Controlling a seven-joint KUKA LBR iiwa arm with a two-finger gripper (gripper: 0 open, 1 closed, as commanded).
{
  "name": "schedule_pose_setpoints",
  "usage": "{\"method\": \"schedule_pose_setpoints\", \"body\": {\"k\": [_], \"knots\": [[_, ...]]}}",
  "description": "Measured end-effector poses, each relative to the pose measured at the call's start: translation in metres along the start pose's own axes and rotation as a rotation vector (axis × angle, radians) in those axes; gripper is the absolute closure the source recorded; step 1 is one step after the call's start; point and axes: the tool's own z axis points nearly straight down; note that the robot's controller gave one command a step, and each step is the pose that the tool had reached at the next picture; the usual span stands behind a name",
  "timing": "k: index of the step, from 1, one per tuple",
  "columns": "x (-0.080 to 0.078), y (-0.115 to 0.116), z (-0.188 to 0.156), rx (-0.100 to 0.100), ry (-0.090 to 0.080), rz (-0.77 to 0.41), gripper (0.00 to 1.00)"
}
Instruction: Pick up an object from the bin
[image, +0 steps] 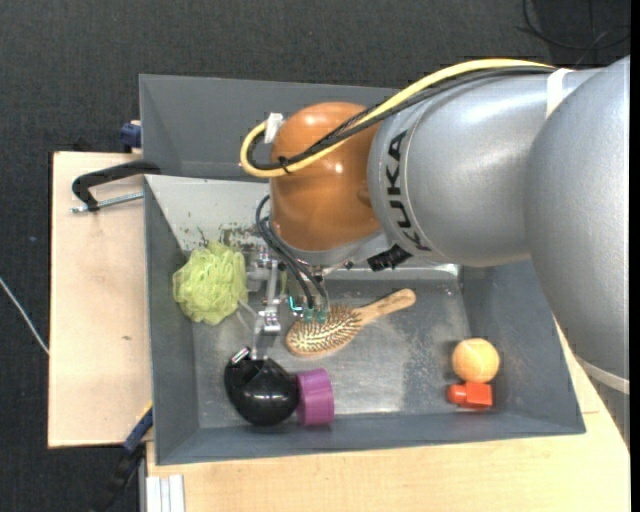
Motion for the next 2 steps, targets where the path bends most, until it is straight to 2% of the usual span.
{"method": "schedule_pose_setpoints", "body": {"k": [1, 2], "knots": [[-0.002, -0.001, -0.004, -0.002, -0.008, 0.002, 0.00], [-0.001, -0.058, 0.055, -0.003, -0.017, -0.064, 0.00]]}}
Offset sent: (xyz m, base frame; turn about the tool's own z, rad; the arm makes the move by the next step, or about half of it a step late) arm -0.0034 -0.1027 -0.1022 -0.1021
